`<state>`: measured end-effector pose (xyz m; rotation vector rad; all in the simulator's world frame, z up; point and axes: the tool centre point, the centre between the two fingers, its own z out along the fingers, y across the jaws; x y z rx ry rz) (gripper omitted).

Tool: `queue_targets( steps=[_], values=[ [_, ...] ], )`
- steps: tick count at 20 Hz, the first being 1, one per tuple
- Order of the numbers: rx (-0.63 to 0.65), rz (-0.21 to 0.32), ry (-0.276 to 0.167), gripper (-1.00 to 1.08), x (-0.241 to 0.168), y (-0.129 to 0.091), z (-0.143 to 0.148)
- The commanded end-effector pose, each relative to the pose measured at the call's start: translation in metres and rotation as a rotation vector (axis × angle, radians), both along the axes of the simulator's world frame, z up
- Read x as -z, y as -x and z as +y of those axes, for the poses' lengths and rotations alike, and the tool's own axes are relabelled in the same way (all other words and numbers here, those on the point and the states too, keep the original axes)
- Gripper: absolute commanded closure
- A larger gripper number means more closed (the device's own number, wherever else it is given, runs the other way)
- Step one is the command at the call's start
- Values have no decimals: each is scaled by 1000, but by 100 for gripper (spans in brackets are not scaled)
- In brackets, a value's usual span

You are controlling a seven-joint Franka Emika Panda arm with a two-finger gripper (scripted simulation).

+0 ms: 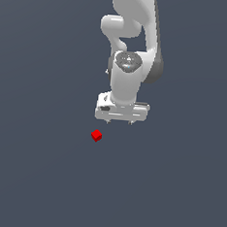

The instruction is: Stack the red cube on top of the green cube.

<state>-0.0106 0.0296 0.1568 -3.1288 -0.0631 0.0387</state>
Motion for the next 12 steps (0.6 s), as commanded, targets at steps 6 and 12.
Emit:
queue_targets(
  steps=[6, 12],
  values=[
    [-14, -1, 0, -92, 2, 1, -2],
    [-70, -3, 0, -92, 9, 4, -10]
  ],
)
